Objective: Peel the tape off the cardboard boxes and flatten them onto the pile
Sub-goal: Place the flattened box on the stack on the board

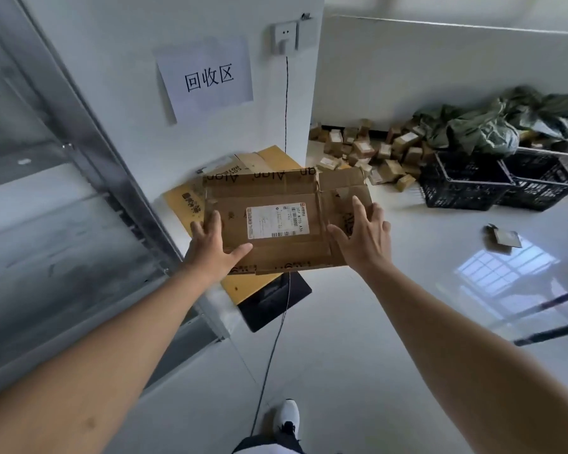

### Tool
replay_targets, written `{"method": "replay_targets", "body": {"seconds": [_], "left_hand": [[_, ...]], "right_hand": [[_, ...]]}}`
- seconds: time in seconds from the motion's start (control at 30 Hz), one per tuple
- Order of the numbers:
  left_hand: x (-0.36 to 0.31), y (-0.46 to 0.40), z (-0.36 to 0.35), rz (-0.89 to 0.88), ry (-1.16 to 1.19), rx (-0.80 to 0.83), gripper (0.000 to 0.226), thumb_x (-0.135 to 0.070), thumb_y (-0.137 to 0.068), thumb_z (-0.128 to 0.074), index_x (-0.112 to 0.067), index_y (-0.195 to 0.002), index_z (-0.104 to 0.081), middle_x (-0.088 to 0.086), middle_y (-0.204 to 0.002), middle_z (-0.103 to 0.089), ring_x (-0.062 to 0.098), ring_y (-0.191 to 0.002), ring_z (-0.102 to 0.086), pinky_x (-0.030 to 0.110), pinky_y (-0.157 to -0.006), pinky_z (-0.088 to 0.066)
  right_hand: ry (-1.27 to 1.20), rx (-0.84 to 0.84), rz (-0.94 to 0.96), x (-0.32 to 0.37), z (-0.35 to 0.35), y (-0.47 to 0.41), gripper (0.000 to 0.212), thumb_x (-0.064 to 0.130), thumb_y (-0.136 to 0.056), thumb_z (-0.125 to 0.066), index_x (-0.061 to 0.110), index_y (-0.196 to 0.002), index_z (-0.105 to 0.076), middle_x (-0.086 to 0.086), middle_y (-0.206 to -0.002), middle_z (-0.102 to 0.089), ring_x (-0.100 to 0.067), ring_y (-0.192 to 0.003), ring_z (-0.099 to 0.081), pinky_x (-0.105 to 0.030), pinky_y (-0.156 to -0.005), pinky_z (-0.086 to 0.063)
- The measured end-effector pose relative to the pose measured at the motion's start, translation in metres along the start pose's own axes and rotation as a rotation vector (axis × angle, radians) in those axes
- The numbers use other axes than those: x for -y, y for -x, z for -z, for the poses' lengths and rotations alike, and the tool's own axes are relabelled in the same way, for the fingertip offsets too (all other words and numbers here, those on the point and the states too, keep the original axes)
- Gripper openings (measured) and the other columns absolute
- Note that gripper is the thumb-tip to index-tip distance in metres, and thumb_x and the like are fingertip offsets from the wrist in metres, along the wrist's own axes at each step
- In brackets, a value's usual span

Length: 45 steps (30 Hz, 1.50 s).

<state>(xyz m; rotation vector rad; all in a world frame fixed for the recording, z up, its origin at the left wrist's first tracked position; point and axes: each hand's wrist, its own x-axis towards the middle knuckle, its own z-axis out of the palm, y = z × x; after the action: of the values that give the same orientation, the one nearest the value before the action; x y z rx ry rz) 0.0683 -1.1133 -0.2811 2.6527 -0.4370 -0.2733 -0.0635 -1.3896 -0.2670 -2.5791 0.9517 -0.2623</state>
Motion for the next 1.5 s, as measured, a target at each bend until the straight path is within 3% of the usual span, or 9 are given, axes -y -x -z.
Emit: {"method": "replay_targets", "body": {"seconds": [0.17,0.5,0.73,0.93,1.27,1.33,1.4,1.5], "left_hand": [[-0.017,-0.068,-0.006,0.077,-0.023,0.033,0.107,-0.076,-0.085,-0.063,-0.024,-0.164,-0.014,0.015,-0.155,-0.028,0.040,-0.134,-0.049,0.049,-0.098,-0.051],[-0.032,-0.198,-0.029,0.288,-0.016,0.009,0.104,-0.071,-0.085,-0.068,-0.026,-0.163,-0.017,0.015,-0.159,-0.028,0.039,-0.137,-0.046,0.052,-0.102,-0.050],[-0.032,-0.271,-0.046,0.512,0.075,-0.045,0.103,-0.059,-0.084,-0.077,-0.021,-0.163,-0.022,0.015,-0.159,-0.033,0.038,-0.138,-0.046,0.050,-0.110,-0.046],[-0.006,-0.323,-0.061,0.616,0.101,-0.075,0.098,-0.057,-0.082,-0.081,-0.022,-0.159,-0.031,0.015,-0.151,-0.037,0.036,-0.132,-0.049,0.048,-0.106,-0.048],[0.064,-0.404,-0.110,0.647,0.136,-0.044,0.091,-0.054,-0.085,-0.077,-0.028,-0.158,-0.029,0.018,-0.148,-0.040,0.036,-0.125,-0.053,0.046,-0.099,-0.052],[0.073,-0.413,-0.121,0.669,0.128,0.001,0.088,-0.056,-0.088,-0.073,-0.028,-0.160,-0.030,0.020,-0.154,-0.031,0.037,-0.130,-0.050,0.043,-0.098,-0.050],[0.079,-0.418,-0.130,0.662,0.053,0.029,0.083,-0.056,-0.090,-0.071,-0.027,-0.159,-0.035,0.020,-0.166,-0.013,0.043,-0.148,-0.033,0.047,-0.112,-0.041],[0.084,-0.425,-0.141,0.437,-0.131,0.036,0.067,-0.045,-0.093,-0.070,-0.033,-0.154,-0.044,0.012,-0.173,0.002,0.042,-0.158,-0.005,0.061,-0.124,-0.018]], "right_hand": [[0.024,0.103,-0.010,0.008,-0.008,-0.070,0.115,0.088,-0.070,-0.064,0.036,-0.162,-0.017,-0.016,-0.166,-0.014,-0.043,-0.139,-0.035,-0.052,-0.113,-0.037],[0.031,0.247,0.138,0.029,-0.070,-0.236,0.112,0.077,-0.076,-0.071,0.036,-0.163,-0.013,-0.015,-0.166,-0.010,-0.042,-0.140,-0.034,-0.051,-0.114,-0.038],[0.076,0.415,0.260,0.064,-0.129,-0.349,0.126,0.082,-0.064,-0.076,0.039,-0.163,-0.012,-0.016,-0.168,-0.006,-0.043,-0.142,-0.032,-0.052,-0.117,-0.032],[0.080,0.493,0.306,0.092,-0.191,-0.405,0.120,0.085,-0.068,-0.070,0.041,-0.162,-0.009,-0.018,-0.169,0.001,-0.046,-0.150,-0.020,-0.056,-0.122,-0.024],[0.145,0.538,0.294,0.128,-0.298,-0.459,0.110,0.088,-0.075,-0.058,0.042,-0.161,-0.008,-0.016,-0.169,0.004,-0.048,-0.147,-0.022,-0.058,-0.118,-0.025],[0.166,0.555,0.304,0.132,-0.315,-0.469,0.106,0.088,-0.077,-0.054,0.042,-0.161,-0.008,-0.016,-0.169,0.004,-0.048,-0.146,-0.022,-0.058,-0.118,-0.024],[0.204,0.585,0.327,0.134,-0.329,-0.477,0.103,0.086,-0.081,-0.052,0.043,-0.162,-0.006,-0.017,-0.169,0.005,-0.049,-0.146,-0.022,-0.059,-0.118,-0.024],[0.281,0.621,0.400,0.138,-0.344,-0.483,0.101,0.081,-0.086,-0.051,0.041,-0.163,0.001,-0.019,-0.169,0.009,-0.050,-0.148,-0.018,-0.059,-0.119,-0.024]]}}
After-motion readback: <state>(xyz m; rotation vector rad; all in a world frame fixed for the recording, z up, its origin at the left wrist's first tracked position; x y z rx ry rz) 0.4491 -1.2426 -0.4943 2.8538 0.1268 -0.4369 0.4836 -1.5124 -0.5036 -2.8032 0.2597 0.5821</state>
